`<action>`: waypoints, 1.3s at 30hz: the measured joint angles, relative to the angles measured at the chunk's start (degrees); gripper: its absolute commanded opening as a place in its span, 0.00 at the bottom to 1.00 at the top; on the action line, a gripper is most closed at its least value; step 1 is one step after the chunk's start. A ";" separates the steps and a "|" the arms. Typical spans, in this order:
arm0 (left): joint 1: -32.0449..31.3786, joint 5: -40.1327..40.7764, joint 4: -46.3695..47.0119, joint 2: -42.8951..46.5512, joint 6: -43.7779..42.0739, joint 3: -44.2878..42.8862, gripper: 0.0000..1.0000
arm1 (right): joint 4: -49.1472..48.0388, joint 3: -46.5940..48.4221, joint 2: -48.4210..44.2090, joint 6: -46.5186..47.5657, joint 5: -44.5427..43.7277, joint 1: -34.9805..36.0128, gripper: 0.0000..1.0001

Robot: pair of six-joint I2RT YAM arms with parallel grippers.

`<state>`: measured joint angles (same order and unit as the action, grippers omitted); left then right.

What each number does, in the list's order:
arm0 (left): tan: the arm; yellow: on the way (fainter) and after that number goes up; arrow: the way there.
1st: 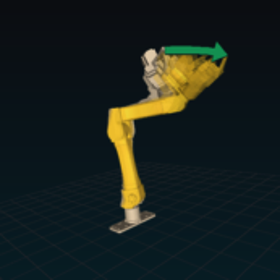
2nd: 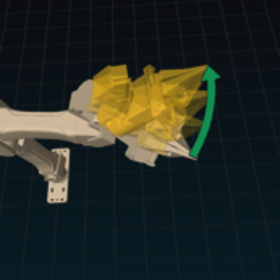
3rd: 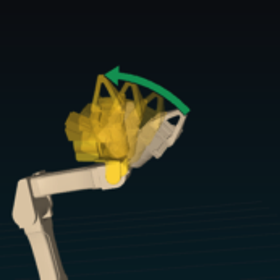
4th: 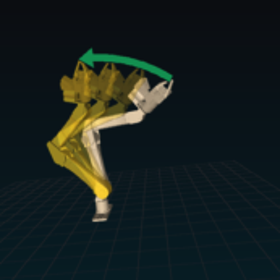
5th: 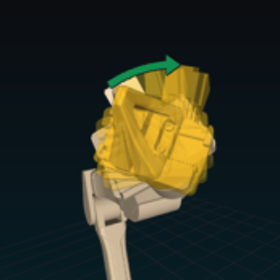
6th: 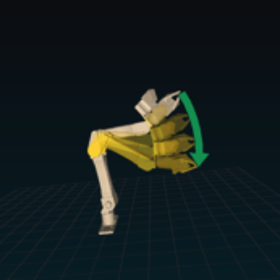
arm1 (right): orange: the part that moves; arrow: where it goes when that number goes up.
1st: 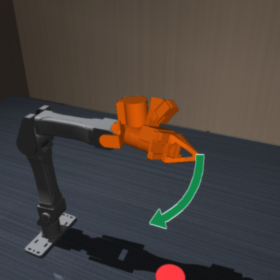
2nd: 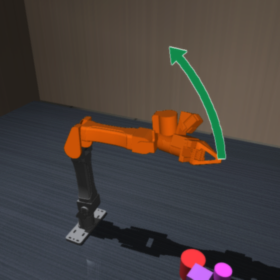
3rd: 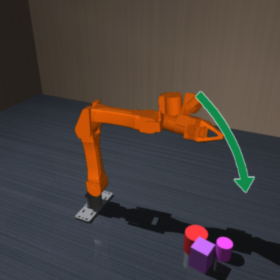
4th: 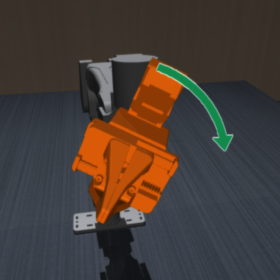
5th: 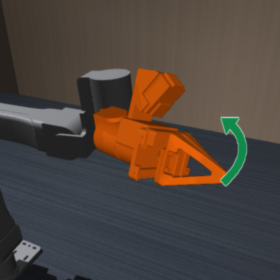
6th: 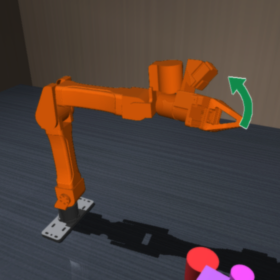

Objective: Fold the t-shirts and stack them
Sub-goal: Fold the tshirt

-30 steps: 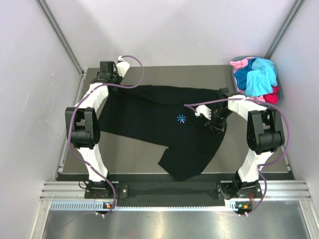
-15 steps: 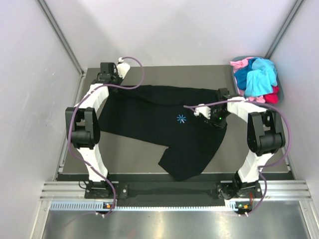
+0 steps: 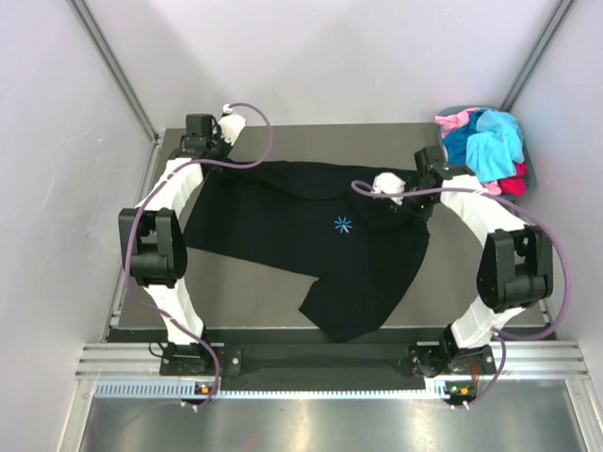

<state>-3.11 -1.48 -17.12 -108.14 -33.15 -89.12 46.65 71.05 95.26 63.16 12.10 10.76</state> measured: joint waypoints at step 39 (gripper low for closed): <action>-0.57 5.25 38.51 -39.71 0.46 -42.05 0.00 | -3.50 61.46 31.54 -28.87 -4.31 -10.51 0.00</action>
<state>-3.68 3.77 21.39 -147.85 -32.69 -131.17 43.16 132.51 126.80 34.28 7.79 0.25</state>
